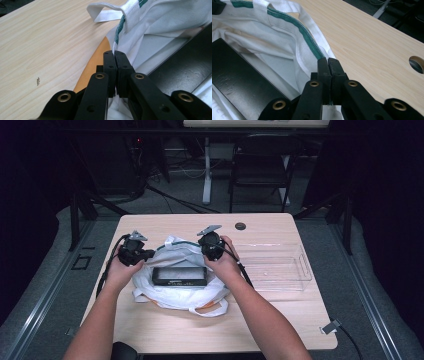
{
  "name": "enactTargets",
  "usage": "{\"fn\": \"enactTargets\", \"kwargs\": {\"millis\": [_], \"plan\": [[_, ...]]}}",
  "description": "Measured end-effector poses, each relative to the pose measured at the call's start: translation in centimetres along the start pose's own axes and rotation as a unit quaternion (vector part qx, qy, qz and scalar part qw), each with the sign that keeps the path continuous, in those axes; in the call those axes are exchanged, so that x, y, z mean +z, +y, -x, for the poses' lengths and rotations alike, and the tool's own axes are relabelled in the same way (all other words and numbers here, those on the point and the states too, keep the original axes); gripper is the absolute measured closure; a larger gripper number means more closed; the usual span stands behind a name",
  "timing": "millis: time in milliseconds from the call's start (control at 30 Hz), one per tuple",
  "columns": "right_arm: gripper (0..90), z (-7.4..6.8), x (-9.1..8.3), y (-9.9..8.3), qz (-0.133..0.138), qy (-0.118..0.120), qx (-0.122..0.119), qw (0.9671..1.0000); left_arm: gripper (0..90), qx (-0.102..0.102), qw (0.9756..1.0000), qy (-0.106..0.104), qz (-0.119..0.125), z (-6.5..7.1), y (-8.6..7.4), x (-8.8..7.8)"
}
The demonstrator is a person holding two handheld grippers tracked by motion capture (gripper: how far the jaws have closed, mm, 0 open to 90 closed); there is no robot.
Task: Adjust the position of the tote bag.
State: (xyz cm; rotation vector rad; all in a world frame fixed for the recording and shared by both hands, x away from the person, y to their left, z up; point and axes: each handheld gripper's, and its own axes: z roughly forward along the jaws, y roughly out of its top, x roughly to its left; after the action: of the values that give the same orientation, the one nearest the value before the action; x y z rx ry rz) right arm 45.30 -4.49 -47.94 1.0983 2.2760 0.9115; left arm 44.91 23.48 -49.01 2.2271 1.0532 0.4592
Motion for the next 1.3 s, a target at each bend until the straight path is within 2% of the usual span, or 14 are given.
{"fn": "enactTargets", "kwargs": {"millis": [300, 433, 533, 600, 833, 1000, 1300], "plan": [[88.3, 0.0, 0.3, 0.1, -0.010, 0.003, 0.003, 0.9999, 88.8, -0.006, 1.0000, -0.004, -0.005, -0.2, -0.1, 0.5], [82.1, 0.0, -0.2, 0.3, -0.002, 0.013, 0.010, 0.9999, 88.8, -0.008, 0.9999, -0.003, -0.009, -0.1, -0.1, 0.7], [75.5, 0.0, -1.6, 0.4, 0.021, 0.020, 0.016, 0.9995, 88.8, -0.005, 0.9999, -0.003, -0.012, -0.1, -0.2, 0.9], [75.0, 0.0, -2.7, 0.3, 0.035, 0.022, 0.022, 0.9989, 88.8, -0.006, 0.9999, -0.003, -0.010, -0.1, -0.3, 0.9], [71.7, -0.1, -4.9, -0.3, 0.046, 0.021, 0.016, 0.9986, 88.8, -0.017, 0.9998, -0.005, -0.005, -0.3, -0.7, 1.0], [68.6, 0.2, -5.1, -0.9, 0.033, 0.017, 0.013, 0.9992, 88.8, -0.020, 0.9998, -0.005, -0.007, -0.4, -0.6, 1.2], [64.8, 0.8, -5.0, -2.3, 0.026, 0.014, 0.018, 0.9994, 88.8, -0.024, 0.9996, -0.004, -0.011, -0.5, -0.4, 1.4]]}}
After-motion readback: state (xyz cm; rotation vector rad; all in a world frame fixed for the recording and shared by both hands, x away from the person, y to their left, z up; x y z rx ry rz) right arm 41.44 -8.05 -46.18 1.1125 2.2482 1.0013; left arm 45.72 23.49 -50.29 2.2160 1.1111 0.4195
